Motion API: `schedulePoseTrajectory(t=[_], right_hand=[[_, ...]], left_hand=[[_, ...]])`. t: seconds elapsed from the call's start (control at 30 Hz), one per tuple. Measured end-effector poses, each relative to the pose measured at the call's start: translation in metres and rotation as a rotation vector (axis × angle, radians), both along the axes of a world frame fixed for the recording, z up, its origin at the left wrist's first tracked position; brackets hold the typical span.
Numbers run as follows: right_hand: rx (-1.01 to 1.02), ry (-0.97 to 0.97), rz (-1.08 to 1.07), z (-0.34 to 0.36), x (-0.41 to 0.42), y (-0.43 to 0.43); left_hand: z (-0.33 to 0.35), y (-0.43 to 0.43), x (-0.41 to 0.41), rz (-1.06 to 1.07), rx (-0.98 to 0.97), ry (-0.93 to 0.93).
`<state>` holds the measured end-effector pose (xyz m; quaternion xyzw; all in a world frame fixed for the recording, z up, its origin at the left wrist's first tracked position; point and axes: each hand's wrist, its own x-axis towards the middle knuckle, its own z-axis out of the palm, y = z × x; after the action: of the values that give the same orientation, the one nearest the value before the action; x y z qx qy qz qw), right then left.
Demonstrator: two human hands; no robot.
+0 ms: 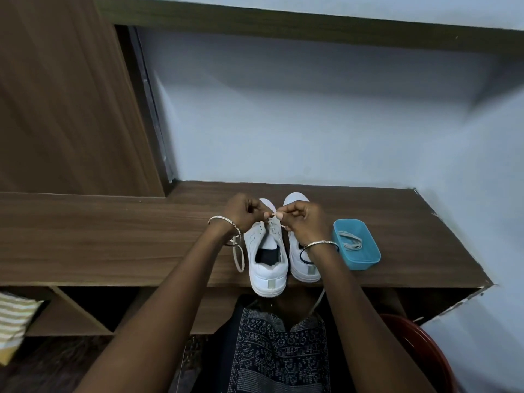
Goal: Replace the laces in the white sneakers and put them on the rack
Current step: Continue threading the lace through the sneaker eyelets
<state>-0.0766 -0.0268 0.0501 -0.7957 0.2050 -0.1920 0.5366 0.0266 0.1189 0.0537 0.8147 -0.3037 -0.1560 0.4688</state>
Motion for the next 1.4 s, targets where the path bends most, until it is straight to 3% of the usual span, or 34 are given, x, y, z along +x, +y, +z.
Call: schedulePoseTrajectory(t=[0.1,0.2,0.37,0.53,0.7,0.93,1.17,1.4], right_hand=[[-0.024,0.057,-0.111,-0.019,0.01,-0.006],[-0.136,0.185,-0.14,-0.027,0.017,-0.003],[-0.28,0.401,0.055,-0.04,0.028,0.01],[-0.486,0.383,-0.022,-0.049,0.034,0.017],[-0.414,0.334,-0.12,-0.056,0.034,0.01],[-0.309,0.383,-0.073,-0.055,0.035,-0.005],[-0.194,0.377,-0.075,-0.057,0.036,-0.008],[0.005,0.386,-0.059,-0.056,0.041,-0.015]], left_hand=[[-0.011,-0.007,0.008,0.207,0.154,-0.17],[-0.023,-0.014,0.01,0.343,0.142,-0.152],[-0.038,-0.027,0.012,0.345,0.176,-0.13],[-0.045,-0.029,0.012,0.338,0.216,-0.148],[-0.055,-0.031,0.011,0.325,0.22,-0.081],[-0.06,-0.042,0.007,0.324,0.226,-0.118],[-0.059,-0.051,0.011,0.275,0.364,-0.234],[-0.066,-0.054,0.012,0.28,0.354,-0.21]])
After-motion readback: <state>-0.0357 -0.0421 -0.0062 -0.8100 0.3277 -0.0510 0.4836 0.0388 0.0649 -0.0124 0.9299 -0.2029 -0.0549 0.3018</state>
